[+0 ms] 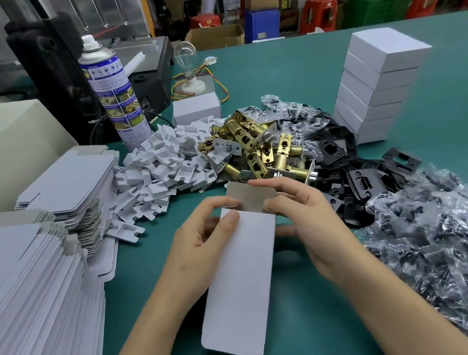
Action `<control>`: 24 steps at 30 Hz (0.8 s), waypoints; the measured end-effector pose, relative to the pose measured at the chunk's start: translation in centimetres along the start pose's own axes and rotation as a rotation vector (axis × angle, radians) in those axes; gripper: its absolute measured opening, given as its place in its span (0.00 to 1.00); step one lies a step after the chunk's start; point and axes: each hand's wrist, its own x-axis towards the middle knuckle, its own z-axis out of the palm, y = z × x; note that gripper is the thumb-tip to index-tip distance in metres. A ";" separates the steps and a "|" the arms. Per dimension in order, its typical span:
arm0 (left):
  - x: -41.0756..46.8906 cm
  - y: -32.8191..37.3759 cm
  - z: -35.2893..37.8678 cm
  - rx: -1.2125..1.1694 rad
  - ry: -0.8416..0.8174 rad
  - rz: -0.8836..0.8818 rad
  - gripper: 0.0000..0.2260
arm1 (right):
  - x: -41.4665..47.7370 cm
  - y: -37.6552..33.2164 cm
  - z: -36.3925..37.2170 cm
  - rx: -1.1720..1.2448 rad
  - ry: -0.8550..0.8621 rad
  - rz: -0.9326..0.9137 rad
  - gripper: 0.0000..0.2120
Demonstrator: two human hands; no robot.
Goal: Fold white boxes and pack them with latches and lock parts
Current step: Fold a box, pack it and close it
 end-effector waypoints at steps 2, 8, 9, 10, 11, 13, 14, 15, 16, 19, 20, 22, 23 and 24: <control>0.0 0.1 0.0 -0.020 0.040 0.005 0.12 | -0.2 -0.2 0.2 -0.016 -0.034 -0.024 0.13; -0.1 0.4 0.2 -0.037 0.072 0.041 0.17 | -0.5 -0.2 0.5 -0.124 -0.056 -0.059 0.12; -0.1 0.5 0.1 -0.035 0.072 0.055 0.17 | -0.5 -0.2 0.5 -0.142 -0.055 -0.074 0.11; -0.1 0.5 0.1 -0.032 0.071 0.069 0.17 | -0.4 -0.2 0.4 -0.163 -0.050 -0.089 0.10; -0.2 0.6 0.0 -0.027 0.071 0.081 0.18 | -0.4 -0.3 0.3 -0.190 -0.047 -0.104 0.10; -0.2 0.7 0.0 -0.009 0.064 0.102 0.18 | -0.3 -0.5 0.1 -0.259 -0.061 -0.138 0.10; -0.2 0.7 -0.1 -0.003 0.060 0.108 0.17 | -0.3 -0.6 0.0 -0.287 -0.076 -0.152 0.10; -0.3 0.8 -0.1 0.001 0.057 0.112 0.17 | -0.4 -0.8 -0.1 -0.298 -0.090 -0.154 0.11; -0.3 0.8 -0.1 0.008 0.056 0.117 0.17 | -0.4 -0.9 -0.2 -0.295 -0.101 -0.146 0.11; -0.4 0.8 0.0 0.053 0.045 0.139 0.17 | -0.4 -1.1 -0.5 -0.289 -0.130 -0.123 0.13; -0.4 0.7 0.0 0.059 0.037 0.142 0.16 | -0.4 -1.1 -0.5 -0.290 -0.141 -0.122 0.13; -0.4 0.7 0.0 0.067 0.022 0.149 0.16 | -0.5 -1.1 -0.5 -0.282 -0.163 -0.118 0.12; -0.4 0.7 0.1 0.074 0.018 0.153 0.15 | -0.5 -1.1 -0.5 -0.274 -0.175 -0.111 0.11; -0.5 0.8 0.1 0.076 0.014 0.155 0.15 | -0.5 -1.1 -0.6 -0.268 -0.187 -0.101 0.11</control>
